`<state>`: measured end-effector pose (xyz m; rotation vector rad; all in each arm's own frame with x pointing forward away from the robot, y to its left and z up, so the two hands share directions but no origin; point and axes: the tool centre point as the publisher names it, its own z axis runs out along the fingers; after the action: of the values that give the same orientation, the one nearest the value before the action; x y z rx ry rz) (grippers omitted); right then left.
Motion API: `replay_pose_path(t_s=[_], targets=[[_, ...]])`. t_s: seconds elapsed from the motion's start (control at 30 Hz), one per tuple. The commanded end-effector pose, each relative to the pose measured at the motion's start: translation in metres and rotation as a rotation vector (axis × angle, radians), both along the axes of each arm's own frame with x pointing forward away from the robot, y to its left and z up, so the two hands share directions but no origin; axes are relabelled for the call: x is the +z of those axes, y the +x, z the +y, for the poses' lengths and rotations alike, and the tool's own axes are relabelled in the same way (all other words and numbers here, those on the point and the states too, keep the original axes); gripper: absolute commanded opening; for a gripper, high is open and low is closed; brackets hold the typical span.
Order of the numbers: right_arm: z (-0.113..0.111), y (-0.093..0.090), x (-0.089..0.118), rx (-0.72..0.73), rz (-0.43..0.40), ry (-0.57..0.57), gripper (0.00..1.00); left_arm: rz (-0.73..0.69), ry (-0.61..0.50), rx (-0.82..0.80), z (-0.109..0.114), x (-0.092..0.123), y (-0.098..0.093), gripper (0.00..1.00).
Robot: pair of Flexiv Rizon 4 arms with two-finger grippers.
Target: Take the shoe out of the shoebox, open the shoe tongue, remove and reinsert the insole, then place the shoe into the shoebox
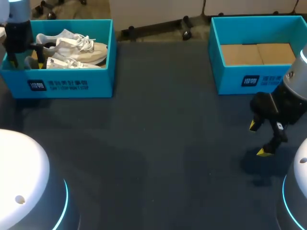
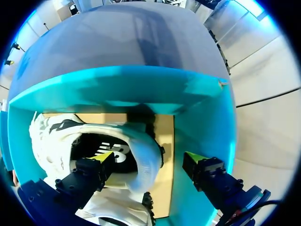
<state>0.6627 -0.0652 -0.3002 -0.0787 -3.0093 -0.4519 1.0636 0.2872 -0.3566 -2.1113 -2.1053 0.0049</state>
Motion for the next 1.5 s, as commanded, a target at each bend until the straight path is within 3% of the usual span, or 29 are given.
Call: replay_pose_path(t_s=[0.03, 0.23, 0.53, 0.7, 0.83, 0.87, 0.9, 0.97, 1.0, 1.03, 1.5], targets=[[0.0, -0.001, -0.001, 0.0, -0.001, 0.0, 1.0, 0.001, -0.012, 0.005, 0.0, -0.009, 0.002, 0.94], [0.0, -0.001, -0.001, 0.0, -0.001, 0.0, 1.0, -0.001, -0.019, 0.011, 0.0, -0.021, -0.002, 0.89], [0.0, -0.001, -0.001, 0.0, -0.001, 0.0, 1.0, -0.031, -0.025, 0.024, 0.003, -0.024, -0.009, 0.69], [0.0, -0.001, -0.001, 0.0, -0.001, 0.0, 1.0, -0.049, -0.008, 0.022, 0.003, -0.028, -0.014, 0.73], [0.0, -0.001, -0.001, 0.0, -0.001, 0.0, 1.0, -0.049, 0.006, 0.032, 0.004, -0.033, -0.014, 0.69], [0.0, -0.001, -0.001, 0.0, -0.001, 0.0, 1.0, -0.052, 0.01, 0.037, 0.004, -0.034, -0.013, 0.61], [0.0, -0.001, -0.001, 0.0, -0.001, 0.0, 1.0, -0.049, 0.008, 0.038, 0.004, -0.035, -0.012, 0.46], [0.0, -0.001, -0.001, 0.0, -0.001, 0.0, 1.0, -0.051, 0.013, 0.045, 0.005, -0.036, -0.011, 0.29], [0.0, -0.001, -0.001, 0.0, -0.001, 0.0, 1.0, -0.05, 0.013, 0.046, 0.005, -0.036, -0.011, 0.08], [0.0, -0.001, -0.001, 0.0, -0.001, 0.0, 1.0, -0.05, 0.013, 0.047, 0.005, -0.036, -0.011, 0.0], [0.0, -0.001, -0.001, 0.0, -0.001, 0.0, 1.0, -0.062, 0.013, 0.055, 0.015, -0.021, -0.01, 0.0]])
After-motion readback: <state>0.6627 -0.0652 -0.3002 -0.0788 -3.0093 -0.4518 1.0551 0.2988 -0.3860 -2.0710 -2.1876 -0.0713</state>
